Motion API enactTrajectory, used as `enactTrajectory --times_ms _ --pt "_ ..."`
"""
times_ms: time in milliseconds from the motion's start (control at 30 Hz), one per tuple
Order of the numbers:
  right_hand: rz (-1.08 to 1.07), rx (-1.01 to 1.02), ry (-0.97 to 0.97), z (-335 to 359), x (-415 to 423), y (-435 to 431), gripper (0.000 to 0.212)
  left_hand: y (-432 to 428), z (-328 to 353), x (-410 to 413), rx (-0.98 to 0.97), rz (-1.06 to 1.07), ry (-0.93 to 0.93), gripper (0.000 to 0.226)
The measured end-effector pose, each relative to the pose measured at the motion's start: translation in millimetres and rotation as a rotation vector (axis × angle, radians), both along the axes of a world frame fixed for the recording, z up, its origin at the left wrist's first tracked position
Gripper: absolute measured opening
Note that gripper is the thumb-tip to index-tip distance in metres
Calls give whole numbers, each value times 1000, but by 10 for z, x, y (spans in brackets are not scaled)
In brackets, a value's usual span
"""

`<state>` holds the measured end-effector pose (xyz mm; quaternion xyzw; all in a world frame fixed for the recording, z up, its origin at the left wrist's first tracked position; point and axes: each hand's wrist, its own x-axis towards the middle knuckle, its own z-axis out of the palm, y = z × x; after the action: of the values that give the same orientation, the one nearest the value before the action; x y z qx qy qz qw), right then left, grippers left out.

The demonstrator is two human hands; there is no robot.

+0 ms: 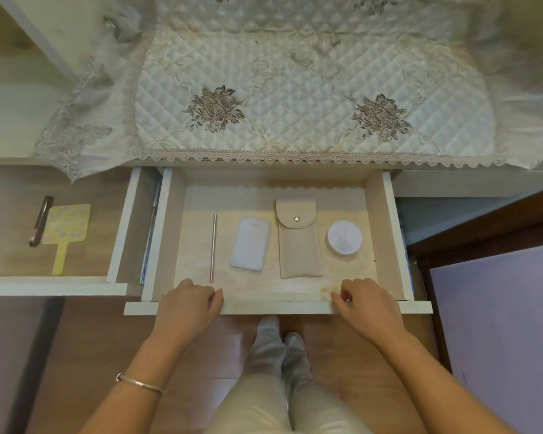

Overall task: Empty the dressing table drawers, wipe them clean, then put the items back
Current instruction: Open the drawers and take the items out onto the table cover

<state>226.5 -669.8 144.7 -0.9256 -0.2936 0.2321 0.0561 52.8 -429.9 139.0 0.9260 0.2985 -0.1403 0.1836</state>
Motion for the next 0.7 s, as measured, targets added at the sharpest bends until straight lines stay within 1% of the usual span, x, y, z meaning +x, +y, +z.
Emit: enactTrajectory --times_ms 167,333,567,700 --pt "-10 -40 27 23 -91 -60 32 -44 -3 -29 5 -54 80 45" --pt "-31 -43 63 71 -85 -54 31 -27 -7 -10 28 -102 120 46" --pt "-21 -57 77 102 -100 -76 26 -16 39 -36 58 -180 153 44" --pt "-42 -45 115 137 -80 -128 27 -19 95 25 110 -206 113 39"
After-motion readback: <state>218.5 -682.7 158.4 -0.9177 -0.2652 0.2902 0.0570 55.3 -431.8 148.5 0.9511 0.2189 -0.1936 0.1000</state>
